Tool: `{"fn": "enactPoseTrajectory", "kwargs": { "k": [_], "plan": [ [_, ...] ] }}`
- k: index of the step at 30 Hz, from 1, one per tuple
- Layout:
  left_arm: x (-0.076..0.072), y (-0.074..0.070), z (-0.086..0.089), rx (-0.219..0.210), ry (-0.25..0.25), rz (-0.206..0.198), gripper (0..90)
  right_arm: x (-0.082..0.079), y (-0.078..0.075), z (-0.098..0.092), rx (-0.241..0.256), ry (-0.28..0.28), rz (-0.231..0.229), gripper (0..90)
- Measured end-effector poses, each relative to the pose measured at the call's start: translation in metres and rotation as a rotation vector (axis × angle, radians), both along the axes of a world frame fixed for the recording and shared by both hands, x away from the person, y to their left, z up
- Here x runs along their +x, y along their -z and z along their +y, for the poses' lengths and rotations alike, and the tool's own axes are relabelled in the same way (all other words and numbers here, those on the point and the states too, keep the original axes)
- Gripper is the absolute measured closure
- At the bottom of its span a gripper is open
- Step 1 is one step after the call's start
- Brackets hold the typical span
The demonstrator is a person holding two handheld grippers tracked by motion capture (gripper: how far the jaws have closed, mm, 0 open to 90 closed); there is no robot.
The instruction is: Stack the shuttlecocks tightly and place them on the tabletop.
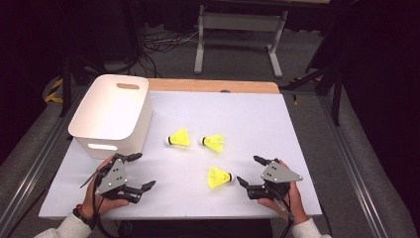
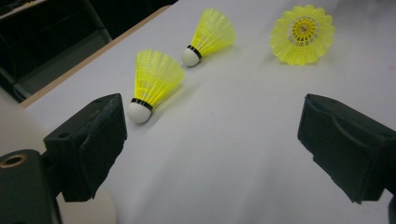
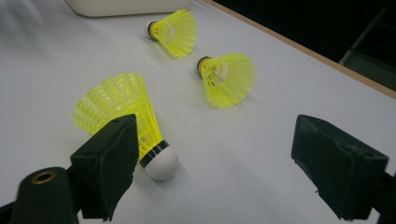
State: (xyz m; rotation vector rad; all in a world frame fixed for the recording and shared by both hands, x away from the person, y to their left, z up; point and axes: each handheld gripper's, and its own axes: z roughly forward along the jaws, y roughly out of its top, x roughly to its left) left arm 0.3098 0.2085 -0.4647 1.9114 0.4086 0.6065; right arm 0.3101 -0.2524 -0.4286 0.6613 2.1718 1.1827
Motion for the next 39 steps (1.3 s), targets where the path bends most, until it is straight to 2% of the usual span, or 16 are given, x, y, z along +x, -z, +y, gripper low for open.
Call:
{"fn": "enactPoseTrajectory", "kwargs": {
  "k": [3,5,10,11,14,20,21,22,24,27,30,31,32,35,37,39],
  "plan": [
    [-0.001,0.002,0.01,-0.014,-0.015,0.011,8.2,0.001,-0.002,-0.001,0.025,0.006,0.017,16.0],
    [-0.002,0.002,0.015,-0.009,-0.025,0.009,6.6,0.003,-0.006,-0.001,0.041,-0.015,0.026,18.1],
    [-0.004,0.004,0.024,-0.021,-0.038,0.02,6.0,0.012,-0.011,0.007,-0.019,-0.012,0.043,25.0],
    [-0.005,0.006,0.029,-0.028,-0.044,0.032,5.7,0.016,-0.013,0.011,-0.036,-0.004,0.044,25.0],
    [-0.005,0.008,0.031,-0.022,-0.049,0.039,5.6,0.027,-0.015,0.016,-0.032,0.015,0.063,25.8],
    [-0.005,0.009,0.03,-0.026,-0.037,0.048,5.5,0.06,-0.018,0.03,-0.022,-0.005,0.145,32.8],
    [-0.005,0.009,0.03,-0.026,-0.037,0.048,5.5,0.06,-0.018,0.03,-0.022,-0.005,0.145,32.8],
    [-0.004,0.01,0.029,-0.022,-0.031,0.046,5.5,0.075,-0.018,0.038,-0.048,-0.028,0.182,37.4],
    [-0.004,0.01,0.028,-0.023,-0.026,0.049,5.6,0.087,-0.016,0.044,-0.062,-0.033,0.214,40.5],
    [-0.004,0.01,0.027,-0.025,-0.028,0.047,5.6,0.099,-0.013,0.051,-0.06,-0.044,0.277,41.6],
    [-0.003,0.009,0.029,-0.027,-0.043,0.044,5.7,0.111,-0.004,0.063,-0.092,-0.055,0.337,44.3],
    [-0.003,0.009,0.029,-0.027,-0.043,0.044,5.8,0.111,-0.004,0.063,-0.092,-0.055,0.337,44.3],
    [-0.003,0.01,0.03,-0.036,-0.046,0.046,5.8,0.114,0.0,0.071,-0.14,-0.059,0.336,45.9],
    [-0.003,0.01,0.031,-0.037,-0.053,0.048,5.9,0.117,0.003,0.077,-0.159,-0.06,0.344,50.0],
    [-0.002,0.009,0.031,-0.033,-0.054,0.046,5.9,0.121,0.006,0.081,-0.179,-0.054,0.352,58.3],
    [-0.002,0.008,0.033,-0.049,-0.062,0.044,5.7,0.126,0.008,0.083,-0.192,-0.038,0.362,65.7]
  ]
}}
